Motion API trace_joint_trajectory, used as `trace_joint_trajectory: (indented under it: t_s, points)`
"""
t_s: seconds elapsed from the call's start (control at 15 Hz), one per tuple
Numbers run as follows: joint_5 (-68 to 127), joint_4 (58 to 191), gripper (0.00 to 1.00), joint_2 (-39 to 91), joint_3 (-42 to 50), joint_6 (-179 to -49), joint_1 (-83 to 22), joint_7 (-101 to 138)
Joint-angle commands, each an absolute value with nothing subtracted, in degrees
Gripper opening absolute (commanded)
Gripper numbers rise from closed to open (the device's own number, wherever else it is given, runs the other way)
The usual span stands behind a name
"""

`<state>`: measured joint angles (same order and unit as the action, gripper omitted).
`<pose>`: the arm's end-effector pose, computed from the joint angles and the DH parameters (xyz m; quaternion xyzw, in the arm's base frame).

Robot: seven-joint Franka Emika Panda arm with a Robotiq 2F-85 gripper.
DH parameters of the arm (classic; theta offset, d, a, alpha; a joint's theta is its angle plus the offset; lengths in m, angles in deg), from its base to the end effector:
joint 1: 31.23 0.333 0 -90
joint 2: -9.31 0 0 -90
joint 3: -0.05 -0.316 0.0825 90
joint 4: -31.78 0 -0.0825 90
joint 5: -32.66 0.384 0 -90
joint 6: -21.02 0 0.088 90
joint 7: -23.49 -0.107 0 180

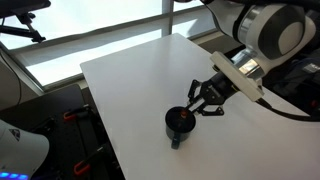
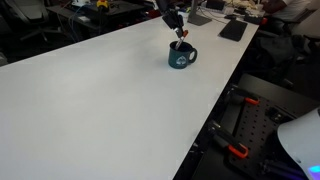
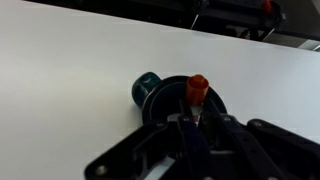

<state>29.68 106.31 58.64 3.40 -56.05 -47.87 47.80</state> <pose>0.6024 -0.2187 0.1946 -0.9160 -0.0398 0.3857 0.1031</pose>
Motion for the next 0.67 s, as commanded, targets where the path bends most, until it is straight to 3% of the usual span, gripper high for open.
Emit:
trace_joint_trajectory:
  t_s: [0.0,0.6]
  points:
    - [30.75,107.76,0.05,54.45,2.66,-57.11,-48.12,47.82]
    - [31.62,108.07,0.05,50.12,2.39,-58.94,-47.45,48.02]
